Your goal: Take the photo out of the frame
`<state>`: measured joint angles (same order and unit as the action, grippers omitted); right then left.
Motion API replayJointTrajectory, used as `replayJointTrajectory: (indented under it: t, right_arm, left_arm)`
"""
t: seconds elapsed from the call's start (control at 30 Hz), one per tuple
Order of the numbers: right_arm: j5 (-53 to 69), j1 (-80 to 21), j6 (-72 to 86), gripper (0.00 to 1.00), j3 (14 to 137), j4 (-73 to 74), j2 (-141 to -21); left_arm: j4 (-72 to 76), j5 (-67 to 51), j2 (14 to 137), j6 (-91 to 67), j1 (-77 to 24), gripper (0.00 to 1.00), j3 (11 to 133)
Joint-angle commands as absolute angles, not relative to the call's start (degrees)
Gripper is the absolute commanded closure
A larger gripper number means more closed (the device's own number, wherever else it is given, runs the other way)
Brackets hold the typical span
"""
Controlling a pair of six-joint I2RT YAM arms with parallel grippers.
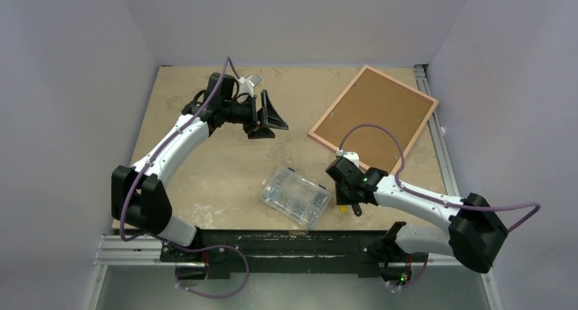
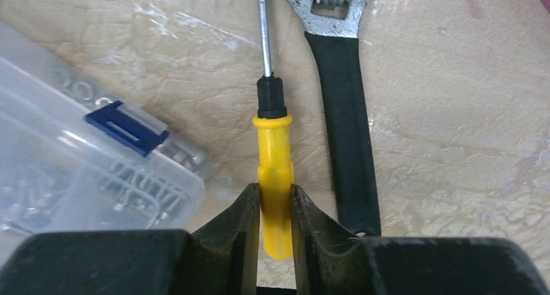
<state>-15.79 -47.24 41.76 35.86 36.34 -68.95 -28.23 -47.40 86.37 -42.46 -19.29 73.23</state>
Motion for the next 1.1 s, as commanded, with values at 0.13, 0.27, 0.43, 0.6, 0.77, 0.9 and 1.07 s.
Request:
replayJointTrajectory:
  t: [0.13,0.27,0.43,0.6,0.77,0.9,1.07]
  right_arm:
    - [-17.93,-47.46,43.56,0.97,37.43,34.84,-60.61]
    - [-19.51,-47.4,43.35,1.0,38.78,36.13,-58.28]
    - [-17.92,-47.4,41.26,1.0,39.16,29.37,-55.94]
    - [-9.44,-47.38,40.83,1.0,40.92,17.87,-58.8]
    - [-5.15,-47.38,41.29,1.0,42.49,7.4,-61.86]
    - [-2.36,-47.38,44.47,1.0,41.76,0.68,-64.06]
    - [-3.65,-47.45,47.26,1.0,39.92,-2.65,-63.42]
  left_arm:
    - [-23.77,-50.79,87.74,-43.37,-22.01,0.22,72.43]
    - [-19.37,-54.55,90.2,-46.56,-23.46,0.21,71.14]
    - [-11.29,-59.07,92.48,-52.34,-26.47,0.21,68.3]
    - [-10.64,-59.9,93.13,-52.75,-28.29,0.18,68.36]
    - [-10.85,-58.99,92.55,-52.68,-28.23,0.17,67.96]
    - [-11.6,-57.83,92.04,-52.96,-28.15,0.17,67.66]
    - [-13.64,-55.57,91.26,-52.16,-28.21,0.18,67.2]
